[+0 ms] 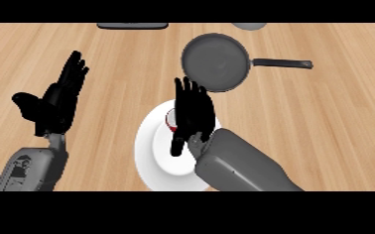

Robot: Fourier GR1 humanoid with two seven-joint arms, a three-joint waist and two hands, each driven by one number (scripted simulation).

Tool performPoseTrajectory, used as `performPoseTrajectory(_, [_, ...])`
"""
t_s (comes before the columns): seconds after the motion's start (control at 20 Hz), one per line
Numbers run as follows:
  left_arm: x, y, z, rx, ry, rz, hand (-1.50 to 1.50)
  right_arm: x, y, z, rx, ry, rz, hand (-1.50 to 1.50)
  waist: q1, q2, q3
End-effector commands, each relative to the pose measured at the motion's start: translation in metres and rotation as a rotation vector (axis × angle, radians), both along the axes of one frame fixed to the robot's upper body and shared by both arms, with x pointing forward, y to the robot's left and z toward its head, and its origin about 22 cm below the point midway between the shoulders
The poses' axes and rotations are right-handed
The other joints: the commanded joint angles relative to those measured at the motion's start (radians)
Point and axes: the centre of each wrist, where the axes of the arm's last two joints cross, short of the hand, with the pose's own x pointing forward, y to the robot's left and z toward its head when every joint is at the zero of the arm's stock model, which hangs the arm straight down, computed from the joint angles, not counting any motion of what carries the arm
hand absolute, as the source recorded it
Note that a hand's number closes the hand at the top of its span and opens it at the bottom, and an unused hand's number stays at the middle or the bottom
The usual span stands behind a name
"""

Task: Pick the can from the plate and place it in the pan

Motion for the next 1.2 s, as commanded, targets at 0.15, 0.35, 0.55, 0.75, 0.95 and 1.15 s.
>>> performPoseTrajectory(0.15, [0.003, -0.007, -0.005, -0.003, -0.014, 0.007, 0.00, 0.013, 0.002, -0.020, -0.058, 0.088, -0.052, -1.50, 0.003, 0.002, 0.000])
performPoseTrajectory(0.35, [0.014, 0.012, 0.002, -0.003, -0.004, 0.003, 0.00, 0.006, 0.009, -0.020, -0.060, 0.085, -0.042, -1.50, 0.000, 0.002, 0.000])
performPoseTrajectory(0.55, [0.009, -0.010, -0.004, -0.009, -0.007, -0.001, 0.00, 0.031, 0.002, -0.035, -0.118, 0.123, -0.051, -1.50, 0.006, 0.004, 0.000])
performPoseTrajectory(0.75, [0.002, 0.000, 0.006, 0.026, -0.019, -0.016, 0.00, 0.029, 0.006, -0.048, -0.105, 0.128, -0.061, -1.50, 0.021, 0.005, 0.000])
performPoseTrajectory(0.95, [0.001, 0.002, 0.000, 0.012, -0.007, 0.003, 0.00, 0.024, -0.003, -0.062, -0.109, 0.180, -0.037, -1.50, 0.006, 0.003, 0.000])
performPoseTrajectory(1.15, [-0.006, 0.001, -0.008, 0.010, -0.002, 0.003, 0.00, 0.008, 0.006, -0.055, -0.083, 0.201, 0.015, 1.50, 0.004, 0.001, 0.000])
